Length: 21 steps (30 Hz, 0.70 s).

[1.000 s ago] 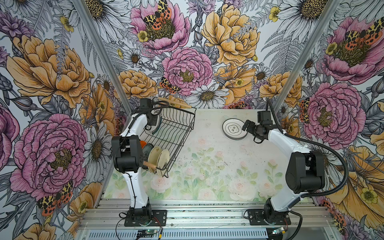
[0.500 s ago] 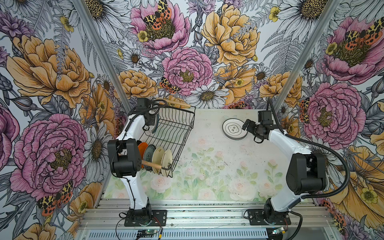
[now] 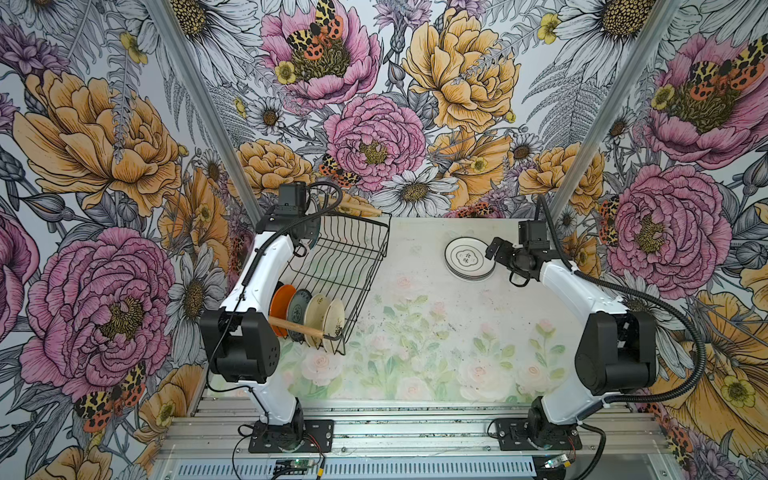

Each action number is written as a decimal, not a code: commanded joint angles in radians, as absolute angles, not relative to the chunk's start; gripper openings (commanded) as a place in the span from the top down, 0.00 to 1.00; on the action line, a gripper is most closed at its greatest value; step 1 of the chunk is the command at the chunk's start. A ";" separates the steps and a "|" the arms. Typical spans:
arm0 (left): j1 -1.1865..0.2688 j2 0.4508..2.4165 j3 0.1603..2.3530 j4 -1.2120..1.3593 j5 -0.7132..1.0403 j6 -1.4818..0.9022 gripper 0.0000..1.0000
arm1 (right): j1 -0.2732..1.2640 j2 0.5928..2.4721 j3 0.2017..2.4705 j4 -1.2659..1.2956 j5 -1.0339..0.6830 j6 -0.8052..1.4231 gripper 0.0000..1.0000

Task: Unload the plates from the dish rack
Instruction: 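Lift the green-rimmed plate out of the rack with the left gripper while the right approaches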

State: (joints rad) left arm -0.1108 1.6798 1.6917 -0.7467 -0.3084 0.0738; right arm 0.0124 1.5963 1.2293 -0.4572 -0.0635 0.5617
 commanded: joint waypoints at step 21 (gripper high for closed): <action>-0.475 1.236 1.111 -0.303 -0.062 -1.016 1.00 | 0.023 1.263 0.924 -0.359 -0.368 0.501 0.00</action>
State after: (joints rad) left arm -0.4488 1.2549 1.1362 -0.5026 -0.1703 -0.8932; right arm 0.0162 1.3190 0.9333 -0.4076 -0.2214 0.5102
